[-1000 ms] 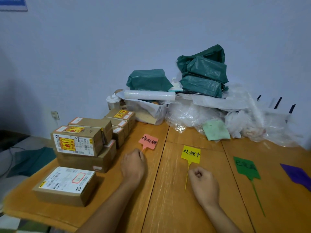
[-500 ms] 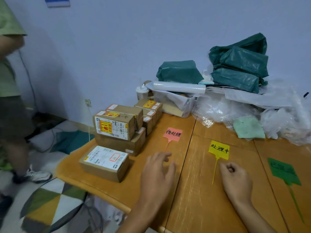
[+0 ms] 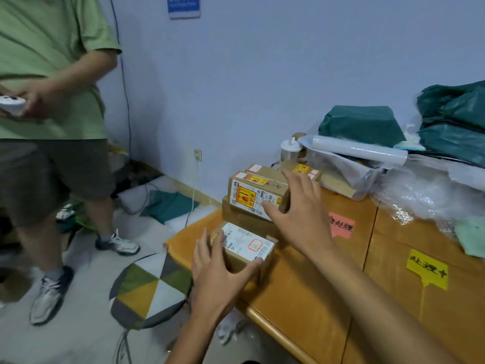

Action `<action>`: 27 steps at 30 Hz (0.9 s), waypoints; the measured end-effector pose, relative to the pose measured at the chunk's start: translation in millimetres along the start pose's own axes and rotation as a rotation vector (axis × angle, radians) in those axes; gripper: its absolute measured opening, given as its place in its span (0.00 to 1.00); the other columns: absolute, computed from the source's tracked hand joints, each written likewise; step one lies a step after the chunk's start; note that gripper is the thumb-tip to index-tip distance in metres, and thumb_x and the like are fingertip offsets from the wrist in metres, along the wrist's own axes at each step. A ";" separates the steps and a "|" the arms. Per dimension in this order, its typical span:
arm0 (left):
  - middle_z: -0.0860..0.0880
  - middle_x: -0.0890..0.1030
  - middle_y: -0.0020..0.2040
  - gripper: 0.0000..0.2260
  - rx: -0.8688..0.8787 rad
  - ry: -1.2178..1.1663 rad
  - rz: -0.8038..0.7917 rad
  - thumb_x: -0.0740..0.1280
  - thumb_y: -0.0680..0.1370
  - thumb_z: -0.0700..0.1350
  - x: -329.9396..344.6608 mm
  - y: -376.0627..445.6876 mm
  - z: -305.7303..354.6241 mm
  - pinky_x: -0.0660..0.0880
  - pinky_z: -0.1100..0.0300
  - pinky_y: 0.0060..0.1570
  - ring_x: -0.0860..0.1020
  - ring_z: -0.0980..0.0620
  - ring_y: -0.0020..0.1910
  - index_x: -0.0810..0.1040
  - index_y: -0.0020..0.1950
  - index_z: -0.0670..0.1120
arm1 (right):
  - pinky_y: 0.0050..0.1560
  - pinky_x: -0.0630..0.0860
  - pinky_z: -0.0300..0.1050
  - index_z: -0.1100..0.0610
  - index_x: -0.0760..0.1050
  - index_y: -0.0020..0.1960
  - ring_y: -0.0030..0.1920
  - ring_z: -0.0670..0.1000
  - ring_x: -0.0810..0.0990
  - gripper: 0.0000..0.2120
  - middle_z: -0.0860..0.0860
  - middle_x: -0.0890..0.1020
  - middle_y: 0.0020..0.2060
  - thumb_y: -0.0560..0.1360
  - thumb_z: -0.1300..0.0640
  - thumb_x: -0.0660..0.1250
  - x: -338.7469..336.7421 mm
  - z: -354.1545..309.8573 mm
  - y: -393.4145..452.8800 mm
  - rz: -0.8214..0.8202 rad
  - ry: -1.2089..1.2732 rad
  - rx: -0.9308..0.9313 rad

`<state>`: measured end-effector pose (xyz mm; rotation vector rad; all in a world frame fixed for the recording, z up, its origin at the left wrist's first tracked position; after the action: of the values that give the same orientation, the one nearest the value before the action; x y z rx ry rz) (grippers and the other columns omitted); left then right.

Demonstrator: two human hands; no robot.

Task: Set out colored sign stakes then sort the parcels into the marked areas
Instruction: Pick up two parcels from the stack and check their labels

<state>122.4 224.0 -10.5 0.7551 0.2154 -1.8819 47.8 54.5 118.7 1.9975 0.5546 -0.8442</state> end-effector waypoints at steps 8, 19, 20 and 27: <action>0.52 0.35 0.87 0.64 -0.026 0.153 -0.018 0.61 0.60 0.86 27.7 2.7 -1.3 0.36 0.35 0.82 0.36 0.42 0.86 0.43 0.87 0.55 | 0.71 0.71 0.56 0.47 0.69 0.77 0.73 0.56 0.67 0.34 0.50 0.73 0.73 0.74 0.40 0.71 35.9 16.5 21.6 -0.085 -0.167 0.041; 0.55 0.48 0.86 0.57 0.090 0.052 0.082 0.68 0.63 0.80 28.5 -8.3 -14.5 0.46 0.36 0.83 0.46 0.45 0.86 0.53 0.85 0.56 | 0.67 0.74 0.49 0.48 0.72 0.75 0.70 0.52 0.70 0.37 0.48 0.74 0.68 0.69 0.44 0.80 27.8 21.5 28.0 -0.068 -0.037 0.090; 0.57 0.49 0.86 0.56 0.097 0.031 0.084 0.70 0.63 0.78 27.8 -10.1 -15.8 0.52 0.33 0.82 0.48 0.45 0.86 0.55 0.84 0.57 | 0.67 0.75 0.49 0.49 0.73 0.75 0.70 0.52 0.72 0.38 0.48 0.73 0.67 0.69 0.45 0.81 26.5 22.0 26.6 -0.075 0.005 0.100; 0.62 0.51 0.84 0.54 0.180 -0.075 0.088 0.76 0.63 0.73 16.1 -30.0 -17.2 0.66 0.34 0.77 0.52 0.47 0.85 0.57 0.83 0.60 | 0.60 0.79 0.38 0.49 0.73 0.75 0.62 0.43 0.74 0.38 0.44 0.71 0.64 0.68 0.46 0.82 -2.9 22.7 -12.4 -0.005 0.140 0.080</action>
<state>98.8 232.8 -39.2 0.8000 -0.0346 -1.8582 29.8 41.4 105.2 2.1411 0.6139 -0.7434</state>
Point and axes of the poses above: each hand's wrist, its own y-axis towards the middle knuckle, its own x-axis out of the palm, z = x × y, the point moved 3 cm from there along y, towards the middle knuckle
